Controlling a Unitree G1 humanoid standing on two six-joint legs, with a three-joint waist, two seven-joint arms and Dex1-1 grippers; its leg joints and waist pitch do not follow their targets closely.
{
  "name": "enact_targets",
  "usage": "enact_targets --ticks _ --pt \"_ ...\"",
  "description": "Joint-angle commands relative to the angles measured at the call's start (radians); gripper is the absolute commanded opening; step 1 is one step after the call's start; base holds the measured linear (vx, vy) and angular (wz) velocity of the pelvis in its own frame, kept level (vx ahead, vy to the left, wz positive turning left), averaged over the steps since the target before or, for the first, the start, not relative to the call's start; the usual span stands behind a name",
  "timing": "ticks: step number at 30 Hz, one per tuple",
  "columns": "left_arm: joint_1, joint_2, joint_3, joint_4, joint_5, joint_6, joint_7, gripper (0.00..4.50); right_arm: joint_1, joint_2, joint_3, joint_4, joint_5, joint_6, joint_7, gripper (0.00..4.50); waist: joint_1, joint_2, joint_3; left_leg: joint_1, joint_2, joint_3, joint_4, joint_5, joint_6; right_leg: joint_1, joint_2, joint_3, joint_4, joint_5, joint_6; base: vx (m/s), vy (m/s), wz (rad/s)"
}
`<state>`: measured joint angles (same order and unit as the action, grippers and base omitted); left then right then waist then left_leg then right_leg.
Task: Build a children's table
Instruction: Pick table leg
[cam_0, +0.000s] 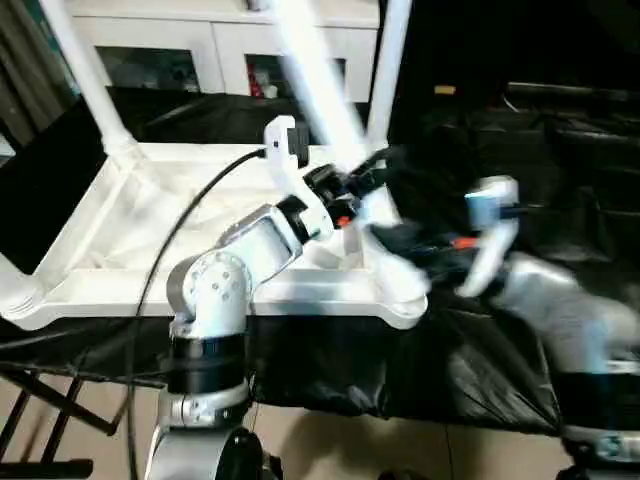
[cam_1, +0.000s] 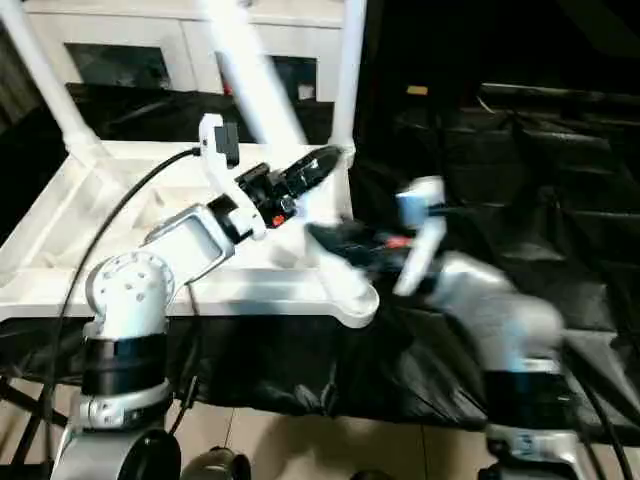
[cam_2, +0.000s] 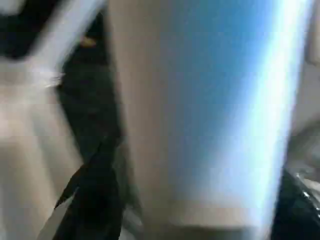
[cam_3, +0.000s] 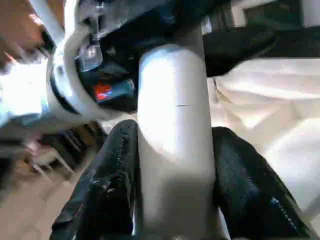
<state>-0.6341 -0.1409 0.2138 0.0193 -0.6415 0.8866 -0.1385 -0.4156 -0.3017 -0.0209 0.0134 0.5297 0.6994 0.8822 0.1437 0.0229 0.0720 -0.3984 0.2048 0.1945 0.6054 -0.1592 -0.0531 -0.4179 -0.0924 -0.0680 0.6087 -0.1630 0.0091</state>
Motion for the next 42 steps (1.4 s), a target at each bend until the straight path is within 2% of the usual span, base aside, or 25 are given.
enact_targets --ticks 1,3,5,7,8,10,12,14,15,19,20,21,23,26,27,28,30,31,32,34,36,39,40,41,42 --pt "-0.061 -0.077 0.03 0.022 0.028 -0.022 0.086 2.67 -0.004 0.014 0.061 -0.038 -0.071 -0.055 -0.039 1.88 0.0 -0.019 -0.087 0.02 0.016 -0.018 -0.069 -0.199 -0.017 0.046 -0.042 0.03 -0.088 -0.348 -0.076 0.0 0.0 0.0" --pt "-0.06 -0.088 0.036 0.021 0.022 -0.038 0.12 2.6 -0.014 0.046 0.088 -0.026 -0.119 -0.086 -0.101 1.88 -0.002 -0.019 -0.088 0.018 0.015 -0.017 -0.068 -0.193 -0.018 0.047 -0.043 0.03 -0.086 -0.326 -0.089 0.0 0.0 0.0" --pt "-0.06 -0.107 0.047 0.017 0.026 -0.051 0.175 2.28 -0.027 0.076 0.107 -0.005 -0.169 -0.115 -0.168 1.88 -0.004 -0.015 -0.089 0.017 0.016 -0.018 -0.068 -0.194 -0.016 0.047 -0.042 0.031 -0.08 -0.295 -0.105 0.0 0.0 0.0" --pt "-0.061 -0.119 0.055 0.017 0.028 -0.062 0.204 2.27 -0.032 0.096 0.111 0.003 -0.188 -0.128 -0.207 1.88 -0.006 -0.016 -0.089 0.018 0.015 -0.018 -0.069 -0.199 -0.014 0.048 -0.041 0.03 -0.08 -0.286 -0.113 0.0 0.0 0.0" --pt "-0.063 -0.134 0.064 0.017 0.029 -0.077 0.236 2.21 -0.031 0.11 0.133 0.001 -0.213 -0.147 -0.235 1.88 -0.006 -0.016 -0.089 0.017 0.015 -0.017 -0.069 -0.199 -0.012 0.048 -0.042 0.031 -0.08 -0.286 -0.115 0.0 0.0 0.0" --pt "-0.066 -0.149 0.076 0.018 0.029 -0.089 0.27 2.08 -0.03 0.131 0.147 -0.003 -0.229 -0.157 -0.267 1.88 -0.005 -0.016 -0.088 0.02 0.017 -0.017 -0.069 -0.211 -0.016 0.046 -0.041 0.032 -0.079 -0.28 -0.115 0.0 0.0 0.0" --pt "-0.07 -0.169 0.09 0.016 0.024 -0.11 0.325 1.97 -0.018 0.162 0.178 -0.02 -0.259 -0.176 -0.307 1.88 -0.007 -0.017 -0.087 0.017 0.016 -0.018 -0.072 -0.211 -0.021 0.048 -0.04 0.032 -0.077 -0.275 -0.114 0.0 0.0 0.0" --pt "-0.069 -0.171 0.088 0.011 0.019 -0.111 0.33 1.92 -0.016 0.168 0.182 -0.023 -0.268 -0.18 -0.315 1.88 -0.008 -0.019 -0.087 0.019 0.016 -0.017 -0.073 -0.224 -0.024 0.048 -0.04 0.033 -0.079 -0.288 -0.106 0.0 0.0 0.0" --pt "-0.065 -0.171 0.081 0.006 0.013 -0.113 0.338 1.92 -0.013 0.176 0.184 -0.028 -0.273 -0.184 -0.325 1.88 -0.006 -0.016 -0.087 0.023 0.017 -0.017 -0.073 -0.23 -0.026 0.045 -0.04 0.034 -0.08 -0.294 -0.101 0.0 0.0 0.0" --pt "-0.059 -0.165 0.066 -0.005 0.004 -0.115 0.334 1.89 -0.013 0.181 0.191 -0.033 -0.288 -0.199 -0.339 1.87 -0.007 -0.016 -0.085 0.02 0.015 -0.018 -0.074 -0.24 -0.03 0.047 -0.041 0.034 -0.082 -0.302 -0.085 0.0 0.0 0.0" --pt "-0.055 -0.149 0.048 -0.011 -0.008 -0.11 0.3 1.89 -0.019 0.187 0.172 -0.026 -0.272 -0.193 -0.342 2.22 -0.007 -0.012 -0.086 0.02 0.016 -0.018 -0.074 -0.241 -0.032 0.046 -0.041 0.034 -0.081 -0.303 -0.084 0.0 0.0 0.0" --pt "-0.05 -0.113 0.01 -0.024 -0.008 -0.101 0.242 1.88 -0.026 0.185 0.146 -0.019 -0.239 -0.175 -0.328 2.57 -0.009 -0.015 -0.086 0.019 0.015 -0.018 -0.074 -0.241 -0.031 0.047 -0.04 0.034 -0.082 -0.301 -0.082 0.0 0.0 0.0" --pt "-0.05 -0.112 0.009 -0.024 -0.008 -0.101 0.24 1.88 -0.026 0.185 0.146 -0.019 -0.238 -0.175 -0.327 2.6 -0.007 -0.014 -0.086 0.021 0.016 -0.019 -0.074 -0.244 -0.028 0.046 -0.04 0.034 -0.082 -0.301 -0.081 0.0 0.0 0.0" --pt "-0.039 -0.001 -0.079 -0.051 -0.027 -0.071 0.072 1.88 -0.045 0.134 0.086 0.011 -0.149 -0.107 -0.236 2.86 -0.006 -0.015 -0.086 0.022 0.016 -0.017 -0.073 -0.235 -0.023 0.045 -0.039 0.035 -0.08 -0.286 -0.091 0.0 0.0 0.0" --pt "-0.037 0.047 -0.09 -0.056 -0.053 -0.054 0.009 1.88 -0.047 0.082 0.089 0.019 -0.113 -0.075 -0.143 3.02 -0.004 -0.013 -0.088 0.024 0.016 -0.017 -0.072 -0.236 -0.02 0.048 -0.039 0.035 -0.08 -0.288 -0.089 0.0 0.0 0.0" --pt "-0.037 0.047 -0.09 -0.056 -0.053 -0.054 0.009 1.88 -0.047 0.082 0.089 0.019 -0.113 -0.075 -0.143 3.02 -0.002 -0.011 -0.087 0.025 0.015 -0.018 -0.072 -0.241 -0.019 0.047 -0.037 0.034 -0.079 -0.288 -0.089 0.0 0.0 0.0" --pt "-0.032 0.115 -0.107 -0.064 -0.094 -0.028 -0.09 1.88 -0.044 0.001 0.111 0.022 -0.071 -0.035 0.006 3.03 -0.003 -0.014 -0.087 0.017 0.016 -0.017 -0.07 -0.215 -0.015 0.053 -0.042 0.036 -0.073 -0.247 -0.113 0.0 0.0 0.0" --pt "-0.027 0.152 -0.123 -0.072 -0.108 -0.018 -0.151 1.88 -0.045 -0.034 0.127 0.022 -0.047 -0.011 0.079 3.03 -0.003 -0.021 -0.089 0.016 0.013 -0.015 -0.067 -0.195 -0.007 0.058 -0.04 0.036 -0.068 -0.222 -0.121 0.0 0.0 0.0" --pt "-0.027 0.152 -0.123 -0.072 -0.108 -0.018 -0.151 1.88 -0.045 -0.034 0.127 0.022 -0.047 -0.011 0.079 3.03 -0.002 -0.018 -0.09 0.012 0.014 -0.016 -0.067 -0.179 0.003 0.061 -0.043 0.036 -0.066 -0.216 -0.132 0.0 0.0 0.0" --pt "-0.02 0.206 -0.141 -0.093 -0.144 0.007 -0.265 1.88 -0.05 -0.09 0.164 0.025 -0.021 0.013 0.196 3.03 -0.004 -0.02 -0.09 0.016 0.015 -0.013 -0.063 -0.174 0.007 0.058 -0.043 0.035 -0.067 -0.223 -0.15 0.0 0.0 0.0" --pt "-0.019 0.219 -0.145 -0.098 -0.155 0.013 -0.302 1.88 -0.052 -0.105 0.177 0.026 -0.015 0.02 0.229 3.03 -0.003 -0.018 -0.089 0.019 0.017 -0.013 -0.062 -0.172 0.013 0.055 -0.043 0.035 -0.065 -0.229 -0.165 0.0 0.0 0.0" --pt "-0.016 0.263 -0.163 -0.126 -0.201 0.036 -0.448 1.88 -0.064 -0.141 0.214 0.029 0.01 0.037 0.327 3.03 -0.002 -0.026 -0.088 0.023 0.02 -0.012 -0.063 -0.189 0.01 0.053 -0.044 0.035 -0.067 -0.268 -0.173 0.0 0.0 0.0" --pt "-0.016 0.263 -0.163 -0.126 -0.201 0.036 -0.448 1.88 -0.064 -0.141 0.214 0.029 0.01 0.037 0.327 3.03 -0.001 -0.02 -0.087 0.024 0.021 -0.012 -0.064 -0.192 0.007 0.051 -0.045 0.036 -0.066 -0.276 -0.174 0.0 0.0 0.0" --pt "-0.012 0.279 -0.175 -0.135 -0.216 0.04 -0.496 1.88 -0.072 -0.146 0.215 0.033 0.024 0.047 0.348 2.76 -0.003 -0.025 -0.086 0.024 0.02 -0.014 -0.065 -0.202 0.003 0.051 -0.044 0.035 -0.067 -0.287 -0.17 0.0 0.0 0.0" --pt "-0.009 0.301 -0.193 -0.14 -0.224 0.04 -0.538 1.88 -0.082 -0.148 0.215 0.04 0.037 0.059 0.368 2.69 -0.003 -0.025 -0.086 0.025 0.021 -0.013 -0.066 -0.207 0.002 0.051 -0.044 0.035 -0.068 -0.293 -0.17 0.0 0.0 0.0"
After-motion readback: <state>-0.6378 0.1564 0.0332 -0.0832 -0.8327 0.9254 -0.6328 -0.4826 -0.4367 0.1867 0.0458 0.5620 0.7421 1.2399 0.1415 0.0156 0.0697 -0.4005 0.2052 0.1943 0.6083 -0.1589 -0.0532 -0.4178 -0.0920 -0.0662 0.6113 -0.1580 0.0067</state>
